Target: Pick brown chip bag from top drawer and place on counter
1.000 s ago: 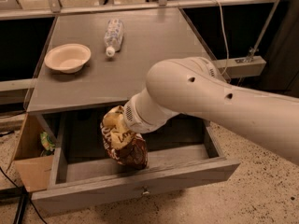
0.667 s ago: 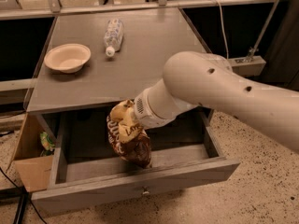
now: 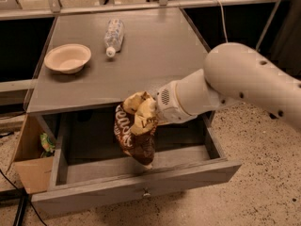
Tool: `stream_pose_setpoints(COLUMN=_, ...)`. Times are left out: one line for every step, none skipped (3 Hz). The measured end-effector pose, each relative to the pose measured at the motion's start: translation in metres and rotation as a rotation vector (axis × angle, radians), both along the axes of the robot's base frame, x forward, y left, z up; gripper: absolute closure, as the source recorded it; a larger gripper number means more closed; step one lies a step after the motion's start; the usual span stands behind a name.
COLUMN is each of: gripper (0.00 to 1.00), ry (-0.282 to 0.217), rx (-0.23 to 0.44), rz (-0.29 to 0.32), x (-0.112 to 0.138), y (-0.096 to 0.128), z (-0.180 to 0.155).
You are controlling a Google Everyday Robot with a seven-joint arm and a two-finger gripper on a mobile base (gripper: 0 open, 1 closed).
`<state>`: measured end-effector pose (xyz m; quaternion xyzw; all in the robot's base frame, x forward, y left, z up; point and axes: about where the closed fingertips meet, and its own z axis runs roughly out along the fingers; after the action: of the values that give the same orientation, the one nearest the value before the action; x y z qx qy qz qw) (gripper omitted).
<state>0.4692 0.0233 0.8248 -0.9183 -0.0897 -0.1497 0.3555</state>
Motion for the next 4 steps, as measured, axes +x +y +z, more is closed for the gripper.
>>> stream_pose_setpoints(gripper=1.00, ry=-0.034, rx=0.116, rz=-0.006, x=-0.010, y=-0.009, z=0.041)
stream_pose_setpoints(gripper=1.00, ry=-0.079, rx=0.179, rz=0.004, x=-0.021, y=-0.009, z=0.073)
stream_pose_setpoints(gripper=1.00, ry=-0.080, rx=0.183, rz=0.002, x=-0.022, y=-0.010, z=0.074)
stream_pose_setpoints(gripper=1.00, ry=-0.074, rx=0.197, rz=-0.004, x=-0.021, y=-0.010, z=0.081)
